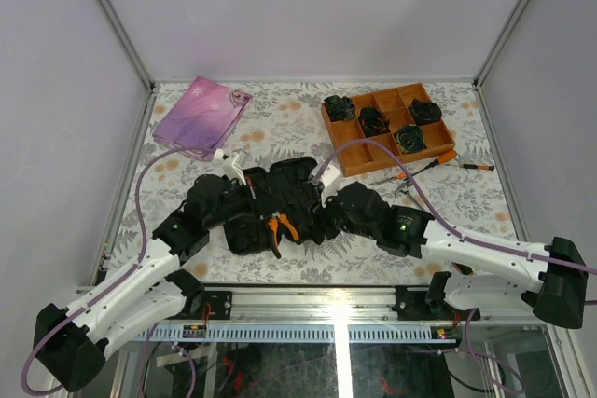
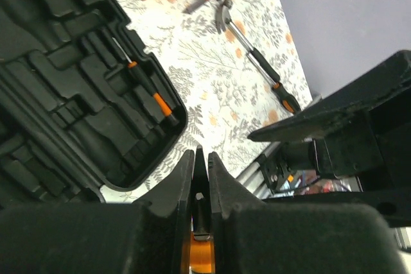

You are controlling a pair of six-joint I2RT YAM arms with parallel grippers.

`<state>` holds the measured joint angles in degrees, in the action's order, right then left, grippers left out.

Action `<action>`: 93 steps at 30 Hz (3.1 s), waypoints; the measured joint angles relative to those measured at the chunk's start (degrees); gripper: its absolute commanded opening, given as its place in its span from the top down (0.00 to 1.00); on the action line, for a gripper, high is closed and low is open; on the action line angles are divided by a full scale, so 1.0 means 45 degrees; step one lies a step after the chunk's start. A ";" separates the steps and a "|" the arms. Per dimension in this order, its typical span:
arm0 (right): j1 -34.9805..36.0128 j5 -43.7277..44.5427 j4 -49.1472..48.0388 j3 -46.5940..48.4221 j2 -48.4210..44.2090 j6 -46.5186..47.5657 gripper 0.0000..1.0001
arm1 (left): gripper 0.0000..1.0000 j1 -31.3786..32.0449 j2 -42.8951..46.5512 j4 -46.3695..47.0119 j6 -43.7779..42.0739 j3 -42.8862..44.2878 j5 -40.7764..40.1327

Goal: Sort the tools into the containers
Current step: Pick up the pliers at the center of the board, then place the pliers in the storage box.

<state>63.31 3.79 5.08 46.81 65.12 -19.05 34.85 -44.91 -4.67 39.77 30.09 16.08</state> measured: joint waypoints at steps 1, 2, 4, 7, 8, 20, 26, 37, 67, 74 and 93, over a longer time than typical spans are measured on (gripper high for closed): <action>0.0000 -0.0053 0.0000 -0.0131 -0.0141 0.0175 0.40 | 1.00 0.0000 -0.0068 0.0068 -0.0058 0.0034 0.0291; 0.0000 -0.0092 -0.0005 -0.0228 -0.0267 0.0287 0.40 | 1.00 0.0000 -0.0131 0.0121 -0.0126 0.0049 0.0529; 0.0000 -0.0301 -0.0068 -0.0442 -0.0520 0.0413 0.40 | 1.00 0.0000 -0.0214 0.0194 -0.0238 0.0068 0.0908; 0.0000 -0.0777 -0.0379 -0.0772 -0.0724 0.0408 0.40 | 1.00 0.0000 -0.0243 0.0301 -0.0301 0.0073 0.1297; 0.0000 -0.0889 -0.0515 -0.0889 -0.0724 0.0369 0.41 | 1.00 0.0000 -0.0243 0.0355 -0.0316 0.0073 0.1418; 0.0000 -0.2404 -0.2482 -0.1821 -0.0078 -0.0597 0.59 | 1.00 0.0000 -0.0321 0.1341 -0.0272 0.0073 0.2497; -0.0010 -0.2443 -0.3133 -0.1875 0.0330 -0.1229 0.86 | 0.94 0.0000 -0.0316 0.1413 -0.0248 0.0073 0.2599; 0.0005 -0.1889 -0.2992 -0.1438 0.1001 -0.2939 1.00 | 0.42 -0.0015 -0.0068 0.1389 -0.0044 0.0112 0.1787; 0.0005 0.0641 -0.0695 0.1195 0.3264 -0.5615 1.00 | 0.34 -0.0015 -0.0515 -0.2618 0.1039 0.1302 -0.4614; 0.0005 0.1112 -0.0083 0.1229 0.3915 -0.5790 1.00 | 0.28 -0.1137 -0.0019 -0.4541 0.1608 0.1302 -0.6144; 0.0005 0.1292 0.0170 0.1229 0.3823 -0.5547 1.00 | 0.45 -0.5416 -0.5071 -0.4337 0.0117 0.1180 -0.4847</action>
<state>63.33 9.61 5.85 52.34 82.32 -44.01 10.48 -67.72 -24.18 40.29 35.40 -5.74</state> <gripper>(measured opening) 0.243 0.599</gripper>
